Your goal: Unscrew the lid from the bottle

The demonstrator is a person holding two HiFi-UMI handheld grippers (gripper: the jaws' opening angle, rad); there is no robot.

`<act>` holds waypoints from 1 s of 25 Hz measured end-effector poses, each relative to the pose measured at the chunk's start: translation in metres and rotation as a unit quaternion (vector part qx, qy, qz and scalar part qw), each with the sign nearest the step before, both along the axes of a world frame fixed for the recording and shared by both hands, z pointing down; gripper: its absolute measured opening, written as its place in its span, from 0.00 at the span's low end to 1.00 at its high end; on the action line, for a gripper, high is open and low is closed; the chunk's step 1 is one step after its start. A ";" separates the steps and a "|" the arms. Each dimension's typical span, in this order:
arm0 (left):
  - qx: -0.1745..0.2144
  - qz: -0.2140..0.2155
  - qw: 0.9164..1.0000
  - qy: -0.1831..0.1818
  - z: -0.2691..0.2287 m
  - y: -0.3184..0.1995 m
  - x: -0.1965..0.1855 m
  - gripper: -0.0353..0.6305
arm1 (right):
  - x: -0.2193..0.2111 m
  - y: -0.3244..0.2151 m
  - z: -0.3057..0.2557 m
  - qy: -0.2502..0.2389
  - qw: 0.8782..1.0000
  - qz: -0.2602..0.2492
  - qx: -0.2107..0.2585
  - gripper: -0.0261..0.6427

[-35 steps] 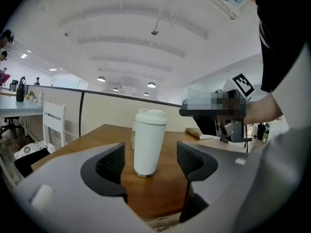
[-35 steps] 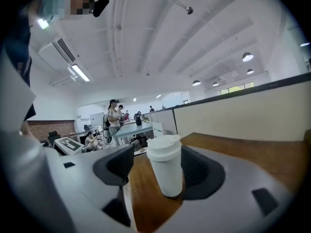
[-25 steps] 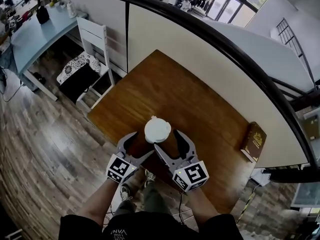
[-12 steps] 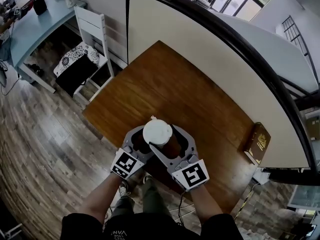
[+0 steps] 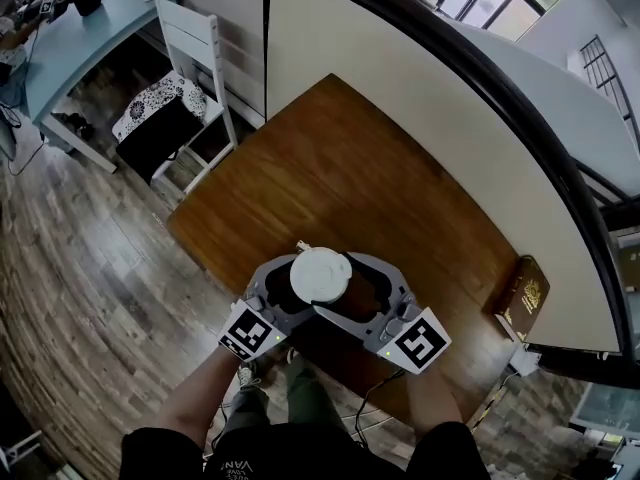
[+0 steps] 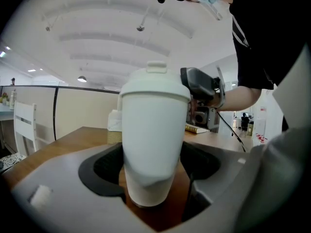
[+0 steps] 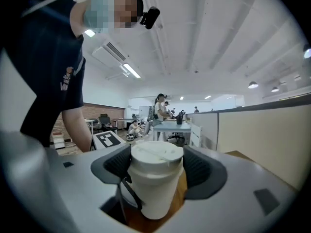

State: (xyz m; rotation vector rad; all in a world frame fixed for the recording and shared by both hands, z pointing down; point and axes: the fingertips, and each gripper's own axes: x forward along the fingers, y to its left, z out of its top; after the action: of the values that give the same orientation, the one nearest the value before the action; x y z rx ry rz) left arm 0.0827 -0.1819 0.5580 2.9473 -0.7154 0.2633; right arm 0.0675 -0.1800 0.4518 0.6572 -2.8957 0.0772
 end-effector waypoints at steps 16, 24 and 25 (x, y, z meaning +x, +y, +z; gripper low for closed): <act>0.010 -0.012 1.000 0.007 -0.004 -0.003 0.000 0.60 | 0.006 -0.005 -0.004 0.032 0.984 -0.175 0.002 0.50; 0.001 -0.046 0.999 -0.008 -0.001 0.000 -0.004 0.60 | 0.016 0.002 -0.012 -0.042 0.995 0.095 0.004 0.51; 0.000 -0.051 0.999 -0.009 -0.001 0.000 -0.004 0.60 | 0.016 0.003 -0.010 -0.046 0.991 0.123 0.002 0.52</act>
State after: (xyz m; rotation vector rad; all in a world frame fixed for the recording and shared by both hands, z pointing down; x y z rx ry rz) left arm 0.0787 -0.1819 0.5572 2.9003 -0.8636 0.2813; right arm 0.0832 -0.1773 0.4416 1.0340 -2.8861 0.1354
